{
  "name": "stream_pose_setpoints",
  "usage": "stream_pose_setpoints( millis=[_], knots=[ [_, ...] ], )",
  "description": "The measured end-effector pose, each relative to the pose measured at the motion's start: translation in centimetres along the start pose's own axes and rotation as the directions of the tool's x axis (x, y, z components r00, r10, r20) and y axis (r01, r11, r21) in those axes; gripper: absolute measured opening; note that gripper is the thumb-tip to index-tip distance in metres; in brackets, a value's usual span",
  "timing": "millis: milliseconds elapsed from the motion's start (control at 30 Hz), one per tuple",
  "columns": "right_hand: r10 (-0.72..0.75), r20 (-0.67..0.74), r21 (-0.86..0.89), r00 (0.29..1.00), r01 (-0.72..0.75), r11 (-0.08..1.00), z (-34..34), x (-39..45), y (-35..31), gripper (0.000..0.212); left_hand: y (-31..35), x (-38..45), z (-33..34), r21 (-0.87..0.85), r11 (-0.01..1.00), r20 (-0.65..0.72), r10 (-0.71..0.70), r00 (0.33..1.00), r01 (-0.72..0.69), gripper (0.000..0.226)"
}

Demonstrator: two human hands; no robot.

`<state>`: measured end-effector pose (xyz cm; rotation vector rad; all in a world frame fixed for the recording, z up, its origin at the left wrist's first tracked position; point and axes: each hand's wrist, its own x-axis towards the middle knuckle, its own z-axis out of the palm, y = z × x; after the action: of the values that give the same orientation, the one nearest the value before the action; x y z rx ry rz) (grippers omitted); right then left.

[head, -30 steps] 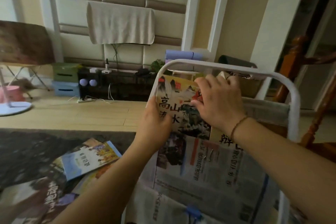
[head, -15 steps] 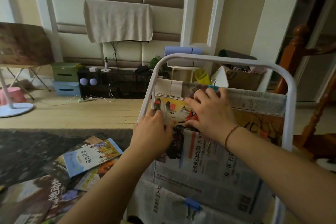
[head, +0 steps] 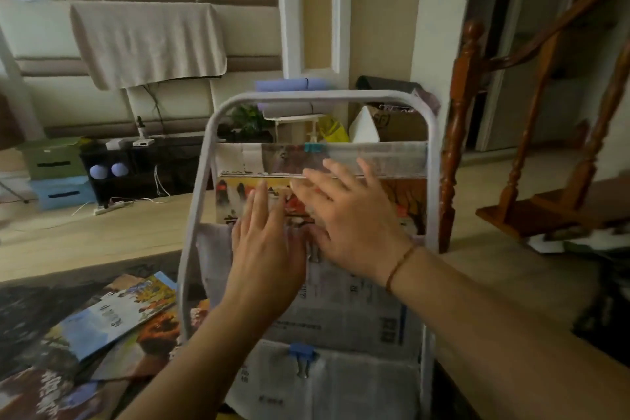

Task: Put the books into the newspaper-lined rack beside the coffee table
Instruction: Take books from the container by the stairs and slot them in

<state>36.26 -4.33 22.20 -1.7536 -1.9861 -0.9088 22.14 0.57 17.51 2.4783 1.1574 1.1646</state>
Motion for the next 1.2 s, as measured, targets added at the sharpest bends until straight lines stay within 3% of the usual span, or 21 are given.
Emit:
stream_pose_setpoints(
  millis=[100, 167, 267, 333, 400, 467, 567, 667, 767, 867, 933, 1100, 1200],
  knots=[
    [0.080, -0.098, 0.077, 0.992, -0.072, 0.994, -1.8, -7.7, 3.0, 0.053, 4.9, -1.6, 2.2, -0.064, 0.959, 0.001, 0.278, 0.961, -0.278, 0.067],
    [0.194, -0.144, 0.111, 0.970, -0.179, 0.978, -3.1, -14.0, 5.5, 0.047, 8.7, -2.7, 4.5, -0.133, 0.924, 0.036, 0.367, 0.929, -0.360, 0.060],
    [0.490, -0.147, 0.210, 0.859, -0.457, 0.864, -3.9, -25.4, 8.7, 0.035, 15.4, -5.6, 9.5, -0.210, 0.868, 0.127, 0.481, 0.868, -0.450, 0.047],
    [0.716, -0.094, 0.232, 0.692, -0.684, 0.692, -3.5, -33.7, 10.4, 0.032, 19.9, -8.3, 13.4, -0.158, 0.810, 0.152, 0.586, 0.796, -0.565, 0.043],
    [0.893, -0.005, 0.211, 0.450, -0.872, 0.441, -2.3, -41.9, 11.6, 0.029, 24.2, -10.9, 16.9, -0.101, 0.743, 0.177, 0.667, 0.724, -0.661, 0.044],
    [0.968, 0.113, 0.122, 0.226, -0.970, 0.212, -0.6, -49.3, 12.6, 0.029, 27.9, -13.1, 20.2, -0.162, 0.718, 0.255, 0.693, 0.674, -0.677, 0.047],
    [0.970, 0.232, -0.011, -0.068, -0.998, -0.067, 2.7, -58.7, 14.0, 0.032, 31.6, -16.3, 27.1, -0.203, 0.706, 0.497, 0.671, 0.549, -0.679, 0.050],
    [0.885, 0.309, 0.054, -0.349, -0.922, -0.383, 7.2, -67.5, 14.9, 0.041, 33.9, -19.6, 34.2, -0.199, 0.741, 0.744, 0.540, 0.393, -0.641, 0.051],
    [0.712, 0.437, -0.009, -0.550, -0.794, -0.608, 11.6, -76.3, 15.4, 0.058, 35.9, -22.6, 40.2, -0.186, 0.759, 0.878, 0.413, 0.240, -0.624, 0.054],
    [0.609, 0.452, -0.219, -0.652, -0.743, -0.632, 14.5, -83.4, 15.6, 0.070, 36.3, -25.9, 44.6, -0.196, 0.812, 0.937, 0.321, 0.139, -0.549, 0.052],
    [0.589, 0.446, -0.404, -0.674, -0.739, -0.539, 15.2, -86.8, 15.4, 0.075, 35.4, -28.2, 46.6, -0.182, 0.817, 0.961, 0.267, 0.079, -0.547, 0.051],
    [0.606, 0.473, -0.657, -0.640, -0.715, -0.242, 16.0, -90.3, 14.1, 0.079, 33.0, -32.3, 49.9, -0.126, 0.812, 0.992, 0.100, -0.076, -0.569, 0.056],
    [0.668, 0.454, -0.641, -0.589, -0.737, -0.214, 17.1, -87.8, 11.5, 0.076, 32.4, -34.0, 50.9, -0.104, 0.811, 0.991, 0.035, -0.129, -0.575, 0.056]
  ],
)
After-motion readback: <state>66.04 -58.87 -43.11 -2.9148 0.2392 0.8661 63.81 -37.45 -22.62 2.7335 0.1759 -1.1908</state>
